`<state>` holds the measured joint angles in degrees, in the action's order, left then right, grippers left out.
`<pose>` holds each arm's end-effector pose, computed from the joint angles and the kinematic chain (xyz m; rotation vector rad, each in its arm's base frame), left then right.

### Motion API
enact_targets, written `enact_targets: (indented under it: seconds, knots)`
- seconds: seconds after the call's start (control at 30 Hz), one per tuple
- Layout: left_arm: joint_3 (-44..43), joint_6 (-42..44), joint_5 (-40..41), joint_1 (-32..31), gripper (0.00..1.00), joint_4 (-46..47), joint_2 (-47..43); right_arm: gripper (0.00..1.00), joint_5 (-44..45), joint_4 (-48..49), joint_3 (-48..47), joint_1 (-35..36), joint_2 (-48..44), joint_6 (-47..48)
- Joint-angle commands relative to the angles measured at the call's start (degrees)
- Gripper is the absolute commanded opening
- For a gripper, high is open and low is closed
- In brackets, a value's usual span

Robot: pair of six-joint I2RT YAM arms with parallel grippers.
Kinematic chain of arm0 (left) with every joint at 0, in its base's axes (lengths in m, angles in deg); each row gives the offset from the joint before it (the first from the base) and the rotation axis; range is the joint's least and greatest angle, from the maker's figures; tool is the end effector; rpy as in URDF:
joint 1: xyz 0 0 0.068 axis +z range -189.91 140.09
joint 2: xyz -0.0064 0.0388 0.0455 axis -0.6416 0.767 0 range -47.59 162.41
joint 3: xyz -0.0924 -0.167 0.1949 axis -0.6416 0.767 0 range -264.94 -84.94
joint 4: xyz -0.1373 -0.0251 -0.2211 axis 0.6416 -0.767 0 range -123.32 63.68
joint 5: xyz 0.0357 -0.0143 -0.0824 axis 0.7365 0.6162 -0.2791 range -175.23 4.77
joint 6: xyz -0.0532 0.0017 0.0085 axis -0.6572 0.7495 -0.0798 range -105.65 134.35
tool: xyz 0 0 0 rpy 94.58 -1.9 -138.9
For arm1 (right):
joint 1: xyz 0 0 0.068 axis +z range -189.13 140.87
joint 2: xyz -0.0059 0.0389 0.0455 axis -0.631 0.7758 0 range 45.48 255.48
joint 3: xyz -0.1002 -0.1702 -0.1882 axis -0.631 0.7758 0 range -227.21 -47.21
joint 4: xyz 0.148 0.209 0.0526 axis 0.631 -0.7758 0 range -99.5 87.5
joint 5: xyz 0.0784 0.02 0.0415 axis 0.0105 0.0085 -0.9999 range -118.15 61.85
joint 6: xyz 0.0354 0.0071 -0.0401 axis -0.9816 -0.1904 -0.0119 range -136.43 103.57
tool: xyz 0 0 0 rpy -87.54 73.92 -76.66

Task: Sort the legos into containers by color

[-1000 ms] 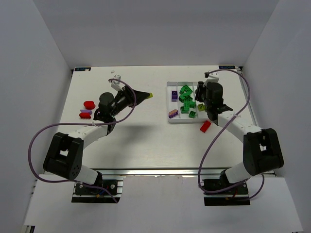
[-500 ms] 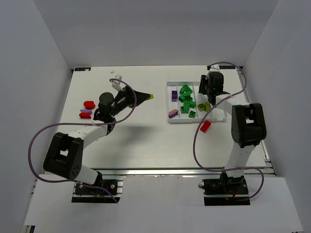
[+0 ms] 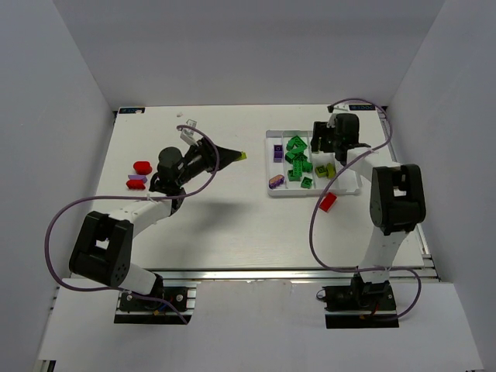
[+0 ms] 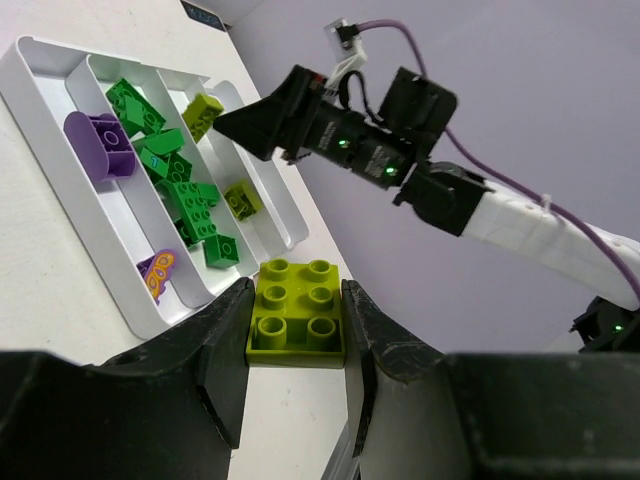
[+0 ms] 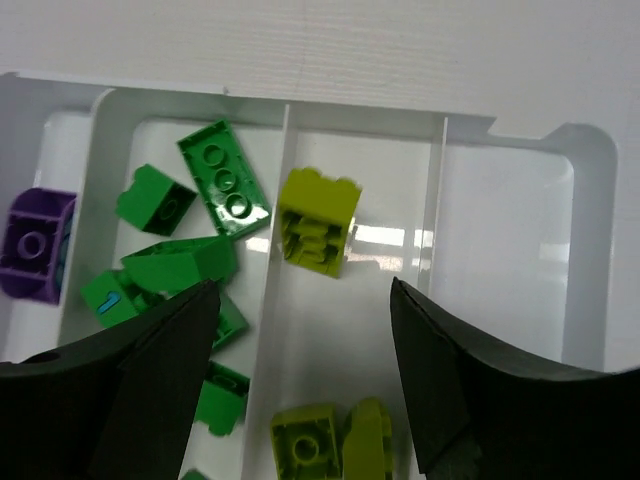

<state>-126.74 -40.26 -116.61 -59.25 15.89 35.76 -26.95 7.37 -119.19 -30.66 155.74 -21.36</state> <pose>0.2930 -0.1224 0.2593 -0.0543 1.7525 -1.4049 0.4327 0.0635 0.2043 -0.0510 2.0681 0.1223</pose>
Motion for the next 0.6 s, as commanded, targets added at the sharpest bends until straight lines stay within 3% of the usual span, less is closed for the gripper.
enact_targets:
  seconds: [0.0,0.07,0.17,0.23,0.27,0.37,0.47,0.57]
  knots:
    - [-2.40,3.28,-1.58,-1.14,0.00,-1.26,-0.65,0.74,-10.65,-2.30,-0.88,-1.00,-10.13,7.62]
    - [-3.11,4.51,-1.41,-2.19,0.00,-2.84,-0.56,0.72,-22.38,-4.76,0.61,-1.70,-14.35,11.41]
    - [-4.07,6.70,-1.85,-3.69,0.00,-4.77,0.23,0.59,-35.40,-6.69,5.18,-1.79,-24.19,14.59]
    - [-4.60,7.67,-2.02,-4.40,0.00,-6.35,1.11,0.45,-42.29,-8.10,7.73,-1.79,-31.31,14.69]
    - [-5.21,8.46,-2.20,-5.01,0.00,-6.88,1.46,0.30,-47.63,-9.50,8.43,-1.79,-35.51,14.08]
    - [-5.92,9.69,-1.85,-6.07,0.00,-8.38,3.04,0.13,-53.64,-9.78,11.60,-1.70,-43.77,11.44]
    - [-7.59,11.27,-0.80,-7.21,0.00,-10.48,5.24,0.14,-54.54,-8.03,16.60,-1.70,-49.42,9.59]
    - [-11.54,13.20,0.52,-8.70,0.00,-14.70,8.66,0.35,-53.93,-4.51,21.26,-1.79,-55.75,9.06]
